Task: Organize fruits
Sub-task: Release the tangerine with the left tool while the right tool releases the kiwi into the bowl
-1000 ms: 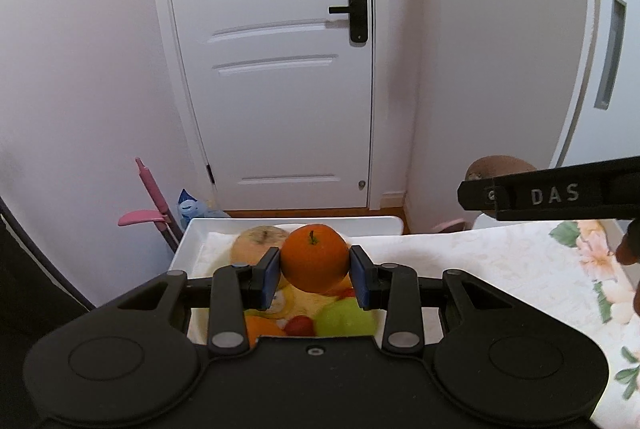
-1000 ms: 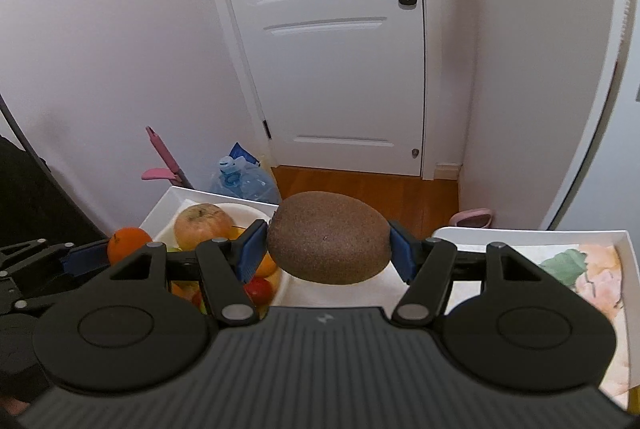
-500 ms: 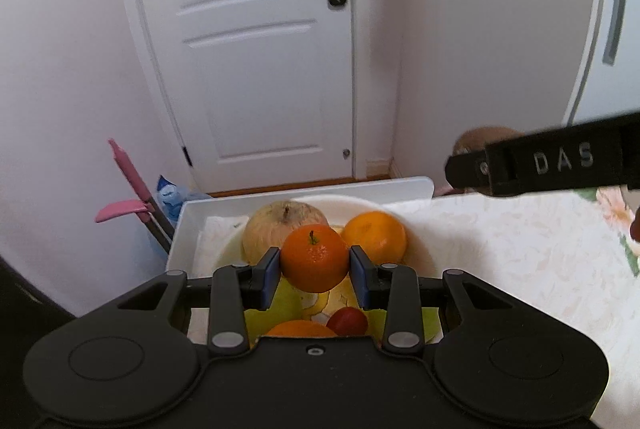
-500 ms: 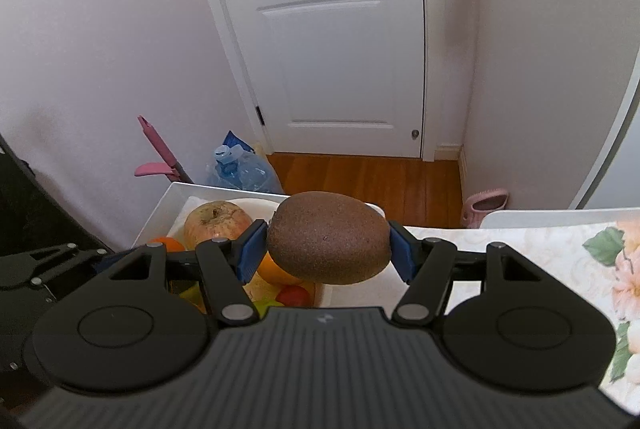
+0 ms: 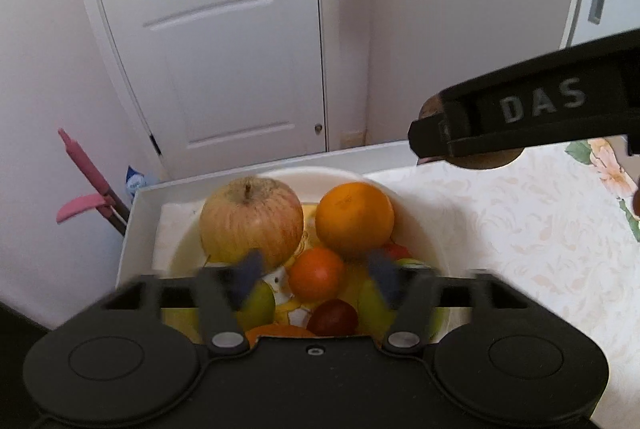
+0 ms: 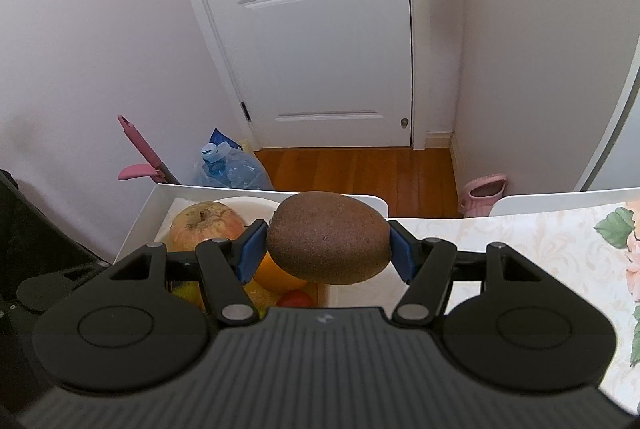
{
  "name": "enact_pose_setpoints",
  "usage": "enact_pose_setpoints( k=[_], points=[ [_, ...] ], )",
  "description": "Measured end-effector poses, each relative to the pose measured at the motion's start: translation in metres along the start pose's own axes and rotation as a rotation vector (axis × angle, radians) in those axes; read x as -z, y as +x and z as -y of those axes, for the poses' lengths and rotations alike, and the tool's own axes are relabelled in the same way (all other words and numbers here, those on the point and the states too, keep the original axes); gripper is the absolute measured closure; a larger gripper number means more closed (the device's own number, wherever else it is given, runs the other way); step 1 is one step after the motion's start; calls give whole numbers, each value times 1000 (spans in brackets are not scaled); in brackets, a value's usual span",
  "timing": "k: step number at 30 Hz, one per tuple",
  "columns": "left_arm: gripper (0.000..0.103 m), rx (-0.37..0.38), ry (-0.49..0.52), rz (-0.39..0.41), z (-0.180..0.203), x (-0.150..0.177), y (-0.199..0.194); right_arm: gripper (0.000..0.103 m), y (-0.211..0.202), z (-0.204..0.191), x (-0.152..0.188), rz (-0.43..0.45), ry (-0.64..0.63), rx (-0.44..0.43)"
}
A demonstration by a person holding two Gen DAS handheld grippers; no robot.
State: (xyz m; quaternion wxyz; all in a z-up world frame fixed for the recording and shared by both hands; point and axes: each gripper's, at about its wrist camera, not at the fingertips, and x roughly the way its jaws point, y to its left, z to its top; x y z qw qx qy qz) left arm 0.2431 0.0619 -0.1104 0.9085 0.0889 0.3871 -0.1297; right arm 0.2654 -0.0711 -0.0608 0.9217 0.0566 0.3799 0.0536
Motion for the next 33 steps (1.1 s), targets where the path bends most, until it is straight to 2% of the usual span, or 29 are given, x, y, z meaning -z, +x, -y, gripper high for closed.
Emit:
enact_pose_setpoints(
  k=[3,15,26,33],
  points=[
    [11,3,-20,46,-6,-1,-15,24,-3,0,-4,8,-9,3],
    [7,-93,-131,65,-39,10,-60,24,-6,-28,-12,3,-114,-69],
    [7,-139,-203,52,-55,36,-70,24,25,-64,18,-69,-192,-153],
    [7,-154,-197,42,-61,46,-69,23,41,-70,32,-95,-206,-170]
  ],
)
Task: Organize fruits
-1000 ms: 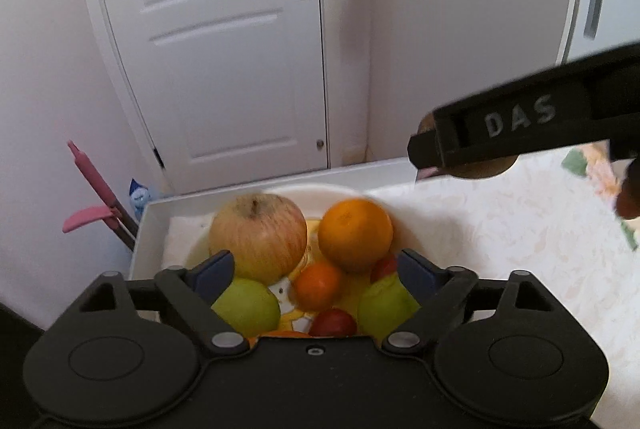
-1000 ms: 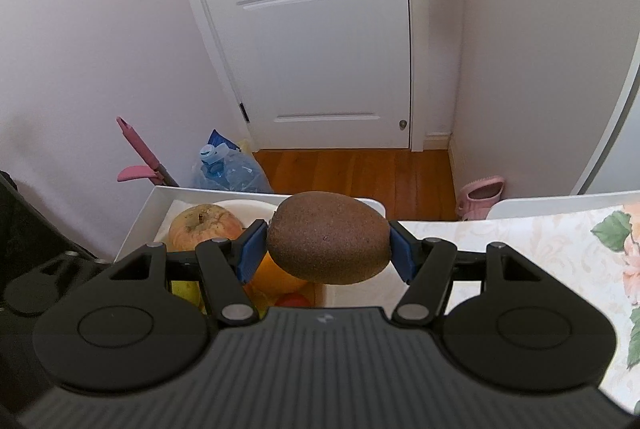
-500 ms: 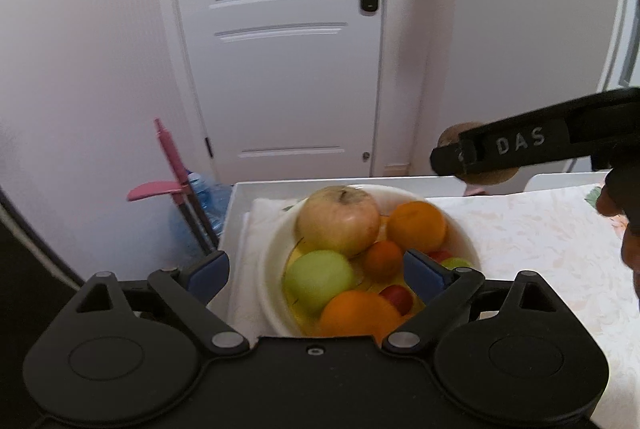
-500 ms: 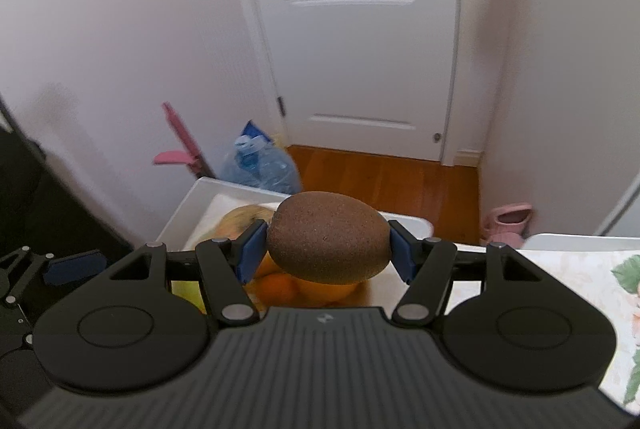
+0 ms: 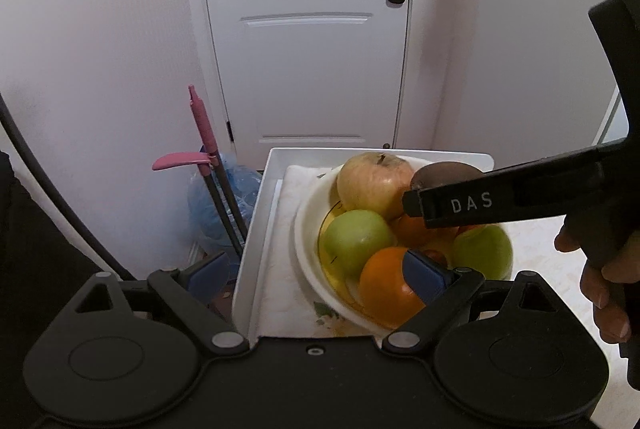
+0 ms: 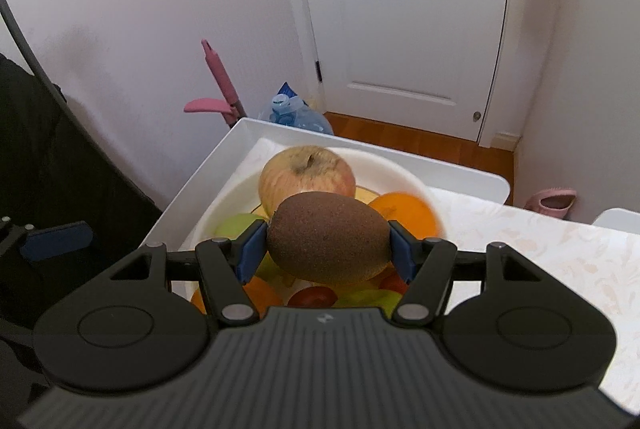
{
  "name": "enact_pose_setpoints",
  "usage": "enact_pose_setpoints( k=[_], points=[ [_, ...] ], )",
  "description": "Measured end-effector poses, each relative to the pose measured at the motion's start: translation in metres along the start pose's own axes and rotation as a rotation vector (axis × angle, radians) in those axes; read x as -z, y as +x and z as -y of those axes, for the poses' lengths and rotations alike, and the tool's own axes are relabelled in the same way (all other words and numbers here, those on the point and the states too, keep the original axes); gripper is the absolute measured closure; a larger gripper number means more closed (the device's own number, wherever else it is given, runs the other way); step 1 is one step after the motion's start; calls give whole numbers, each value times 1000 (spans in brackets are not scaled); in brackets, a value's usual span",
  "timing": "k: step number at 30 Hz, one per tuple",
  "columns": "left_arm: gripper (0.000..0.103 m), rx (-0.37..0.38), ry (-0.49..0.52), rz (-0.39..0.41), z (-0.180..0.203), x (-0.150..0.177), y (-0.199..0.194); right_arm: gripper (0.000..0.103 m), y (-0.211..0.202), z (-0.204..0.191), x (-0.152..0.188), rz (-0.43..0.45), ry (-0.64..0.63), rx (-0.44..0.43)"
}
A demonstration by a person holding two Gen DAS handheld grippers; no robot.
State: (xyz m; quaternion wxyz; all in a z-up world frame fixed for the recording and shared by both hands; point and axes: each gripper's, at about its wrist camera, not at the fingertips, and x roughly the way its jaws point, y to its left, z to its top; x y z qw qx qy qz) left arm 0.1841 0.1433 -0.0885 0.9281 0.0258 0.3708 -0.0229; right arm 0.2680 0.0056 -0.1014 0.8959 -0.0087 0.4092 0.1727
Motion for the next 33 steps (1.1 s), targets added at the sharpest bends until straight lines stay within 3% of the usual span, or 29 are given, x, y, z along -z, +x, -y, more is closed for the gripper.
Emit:
enact_pose_setpoints(
  k=[3,6,20,26,33],
  points=[
    [7,-9,-3,-9,-4,3,2,21,3,-1,2,-9,-13,-13],
    [7,-20,0,-19,-6,4,3,0,-1,-1,1,17,-28,20],
    [7,3,17,-11,-4,5,-6,0,-28,-2,2,77,-10,46],
    [7,11,21,44,9,-6,-36,0,-78,1,-3,125,-15,52],
    [7,35,29,118,35,-19,-94,0,-168,15,10,202,1,124]
  ],
)
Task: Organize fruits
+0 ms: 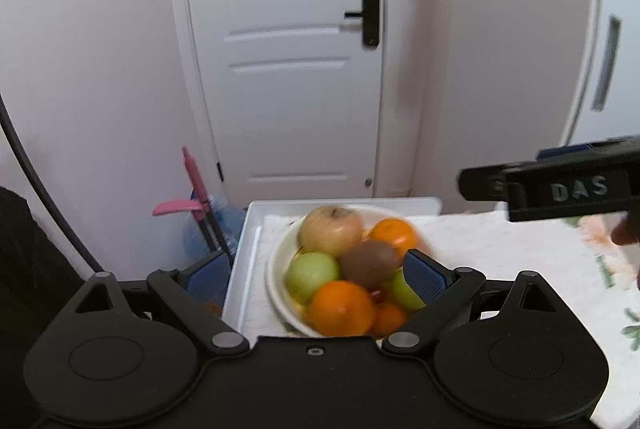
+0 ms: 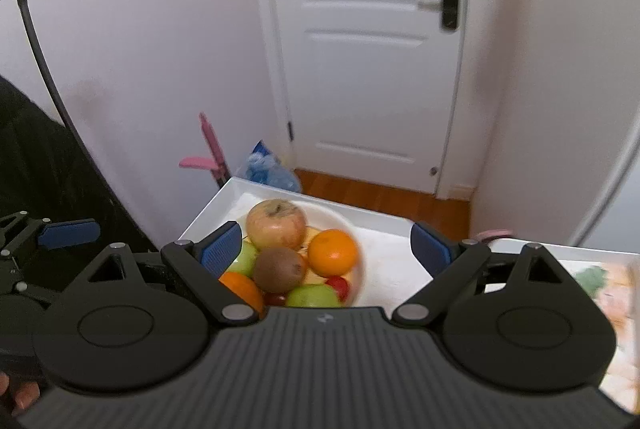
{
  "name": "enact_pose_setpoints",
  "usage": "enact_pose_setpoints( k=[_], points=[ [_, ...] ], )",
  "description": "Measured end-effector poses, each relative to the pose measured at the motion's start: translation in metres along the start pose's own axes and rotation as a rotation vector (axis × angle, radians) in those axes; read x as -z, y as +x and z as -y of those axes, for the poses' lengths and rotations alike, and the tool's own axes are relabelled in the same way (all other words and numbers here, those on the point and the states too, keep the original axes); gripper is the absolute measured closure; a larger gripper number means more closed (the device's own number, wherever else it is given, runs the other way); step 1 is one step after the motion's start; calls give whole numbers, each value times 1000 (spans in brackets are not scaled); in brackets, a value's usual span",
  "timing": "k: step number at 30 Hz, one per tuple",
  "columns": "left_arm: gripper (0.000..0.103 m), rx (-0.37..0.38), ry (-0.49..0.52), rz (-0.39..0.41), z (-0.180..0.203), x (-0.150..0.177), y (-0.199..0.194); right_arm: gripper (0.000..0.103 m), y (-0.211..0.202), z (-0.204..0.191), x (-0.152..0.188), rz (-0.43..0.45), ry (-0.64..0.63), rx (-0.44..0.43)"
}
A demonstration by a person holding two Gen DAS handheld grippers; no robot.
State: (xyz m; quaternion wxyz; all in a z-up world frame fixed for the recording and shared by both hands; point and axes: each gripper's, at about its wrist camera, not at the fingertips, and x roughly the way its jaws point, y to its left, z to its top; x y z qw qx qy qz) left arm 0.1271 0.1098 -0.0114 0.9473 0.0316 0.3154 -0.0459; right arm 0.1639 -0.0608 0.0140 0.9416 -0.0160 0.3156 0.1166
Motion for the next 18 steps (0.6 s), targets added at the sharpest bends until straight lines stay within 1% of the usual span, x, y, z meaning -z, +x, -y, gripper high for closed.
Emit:
enact_pose_setpoints(
  k=[4,9,13,18],
  points=[
    [5,20,7,42,18,-3,-35,0,-49,16,11,19,12,51],
    [2,41,9,83,39,4,-69,0,-97,34,32,41,26,125],
    [1,54,4,99,53,12,-87,0,-126,48,50,51,57,177],
    [0,47,22,119,69,20,-104,0,-152,58,71,62,70,243]
  ],
)
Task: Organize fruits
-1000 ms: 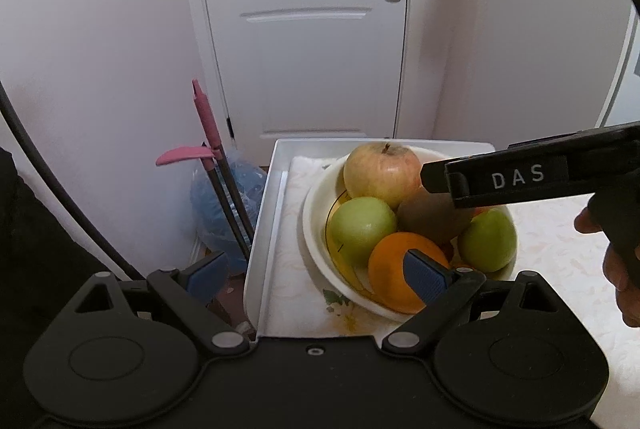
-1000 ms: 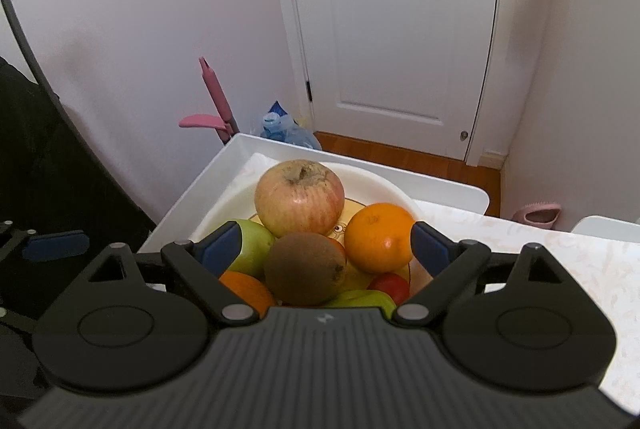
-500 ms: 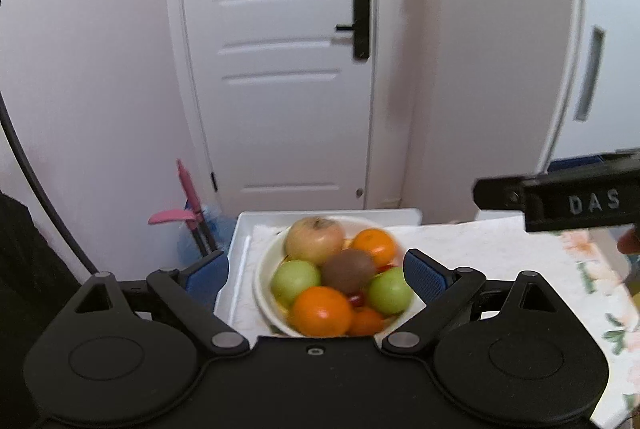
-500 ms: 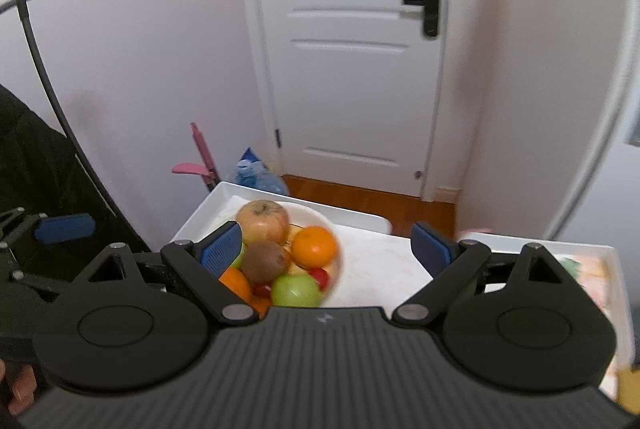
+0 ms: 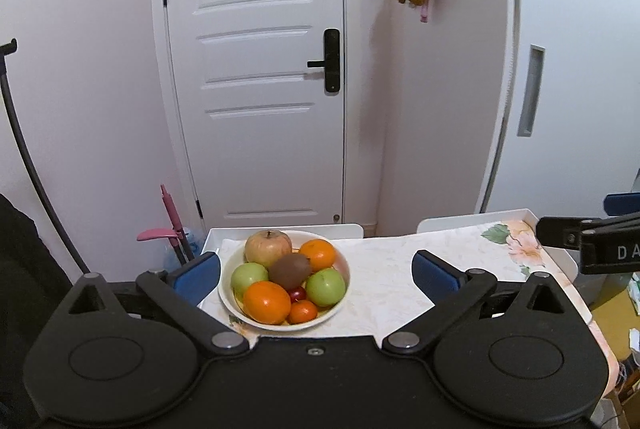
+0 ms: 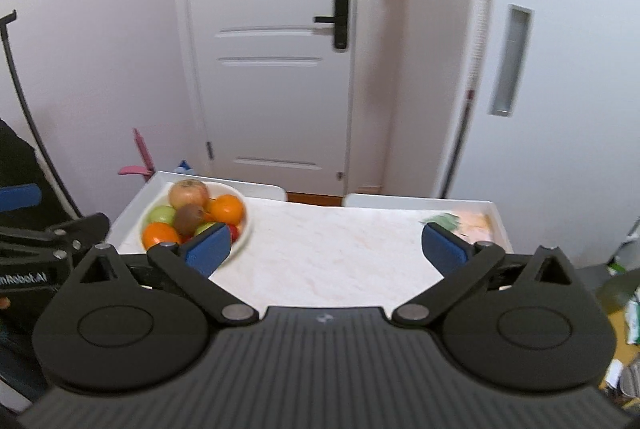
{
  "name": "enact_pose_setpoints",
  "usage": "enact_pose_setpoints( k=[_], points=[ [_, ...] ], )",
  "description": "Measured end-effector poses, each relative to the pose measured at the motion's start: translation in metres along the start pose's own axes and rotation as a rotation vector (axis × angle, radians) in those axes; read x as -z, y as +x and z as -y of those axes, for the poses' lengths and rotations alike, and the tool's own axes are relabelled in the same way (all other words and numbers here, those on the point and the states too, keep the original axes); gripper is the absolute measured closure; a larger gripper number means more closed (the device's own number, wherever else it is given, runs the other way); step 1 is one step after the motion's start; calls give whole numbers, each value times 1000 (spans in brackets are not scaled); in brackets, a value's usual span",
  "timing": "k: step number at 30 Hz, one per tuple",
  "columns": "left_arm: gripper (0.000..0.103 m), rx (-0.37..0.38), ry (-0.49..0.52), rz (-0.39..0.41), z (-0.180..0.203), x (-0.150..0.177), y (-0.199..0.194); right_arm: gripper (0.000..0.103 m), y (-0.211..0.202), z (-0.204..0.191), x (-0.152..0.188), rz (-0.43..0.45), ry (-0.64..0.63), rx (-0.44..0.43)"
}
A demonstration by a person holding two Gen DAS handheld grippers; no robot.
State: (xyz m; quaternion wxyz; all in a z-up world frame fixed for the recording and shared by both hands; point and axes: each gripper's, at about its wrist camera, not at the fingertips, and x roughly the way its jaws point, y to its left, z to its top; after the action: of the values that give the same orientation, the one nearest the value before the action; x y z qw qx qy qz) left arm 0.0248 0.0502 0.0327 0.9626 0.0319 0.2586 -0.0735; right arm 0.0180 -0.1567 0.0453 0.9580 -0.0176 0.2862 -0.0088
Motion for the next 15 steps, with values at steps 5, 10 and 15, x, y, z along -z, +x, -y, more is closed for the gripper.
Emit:
enact_pose_setpoints(
  k=[5,10,15],
  points=[
    [0,12,-8,1,10,8,-10,0,-13,12,17,-16,17,21],
    [0,5,-3,4,15,11,-16,0,-19,15,24,-23,35,35],
    [0,3,3,3,17,11,-16,0,-19,18,26,-33,45,33]
  ],
)
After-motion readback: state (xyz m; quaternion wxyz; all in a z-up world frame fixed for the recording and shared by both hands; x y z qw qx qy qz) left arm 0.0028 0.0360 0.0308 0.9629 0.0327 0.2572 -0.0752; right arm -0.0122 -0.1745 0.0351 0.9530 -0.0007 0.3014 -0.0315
